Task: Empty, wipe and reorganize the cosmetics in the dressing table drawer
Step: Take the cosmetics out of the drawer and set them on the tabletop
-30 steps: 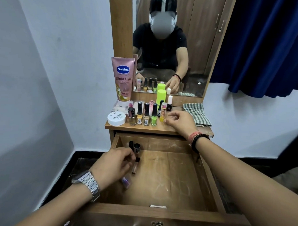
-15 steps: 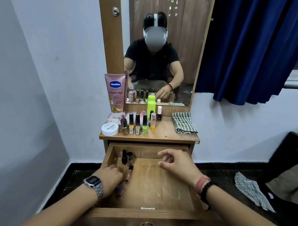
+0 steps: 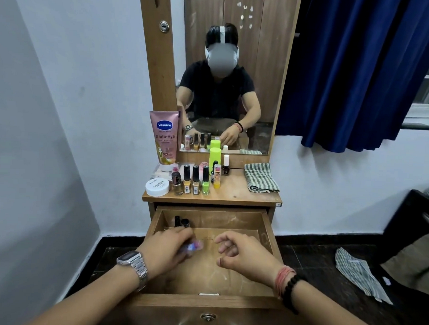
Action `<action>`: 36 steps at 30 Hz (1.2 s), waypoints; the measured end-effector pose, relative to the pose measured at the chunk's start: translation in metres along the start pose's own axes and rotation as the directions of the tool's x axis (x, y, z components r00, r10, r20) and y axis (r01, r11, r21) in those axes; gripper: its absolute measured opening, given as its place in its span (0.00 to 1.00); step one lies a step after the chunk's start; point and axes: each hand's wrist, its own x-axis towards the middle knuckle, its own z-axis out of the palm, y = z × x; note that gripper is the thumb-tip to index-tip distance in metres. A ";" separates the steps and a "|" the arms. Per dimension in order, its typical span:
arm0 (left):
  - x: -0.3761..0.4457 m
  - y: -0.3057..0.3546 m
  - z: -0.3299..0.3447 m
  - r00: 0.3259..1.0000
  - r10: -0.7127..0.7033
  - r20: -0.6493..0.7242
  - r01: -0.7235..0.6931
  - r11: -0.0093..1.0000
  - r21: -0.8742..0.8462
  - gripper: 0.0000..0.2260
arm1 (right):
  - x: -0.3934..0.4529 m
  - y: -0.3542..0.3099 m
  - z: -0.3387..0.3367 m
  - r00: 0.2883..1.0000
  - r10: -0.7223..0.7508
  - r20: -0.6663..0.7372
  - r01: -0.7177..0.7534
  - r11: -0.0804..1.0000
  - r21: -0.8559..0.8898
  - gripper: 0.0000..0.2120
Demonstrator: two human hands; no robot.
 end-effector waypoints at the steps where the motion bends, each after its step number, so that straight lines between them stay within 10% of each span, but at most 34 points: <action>1: 0.001 0.004 -0.003 0.999 -0.003 -0.054 -0.001 0.997 -0.078 0.10 | 0.000 -0.002 0.000 1.000 -0.012 -0.014 0.012 1.000 0.015 0.18; 19: 0.006 0.045 -0.024 0.968 -0.184 -0.169 0.025 0.744 -0.667 0.08 | 0.015 -0.027 -0.026 0.966 0.000 -0.260 0.149 0.820 0.553 0.05; 28: 0.010 0.046 -0.012 0.968 -0.232 -0.100 0.081 0.659 -0.748 0.11 | 0.028 -0.021 -0.028 0.960 0.035 -0.278 0.104 0.877 0.469 0.08; 36: -0.011 0.040 0.007 0.993 -0.103 -0.050 0.054 0.808 -0.587 0.07 | 0.093 -0.020 -0.084 0.876 0.060 -0.479 0.085 0.958 0.274 0.10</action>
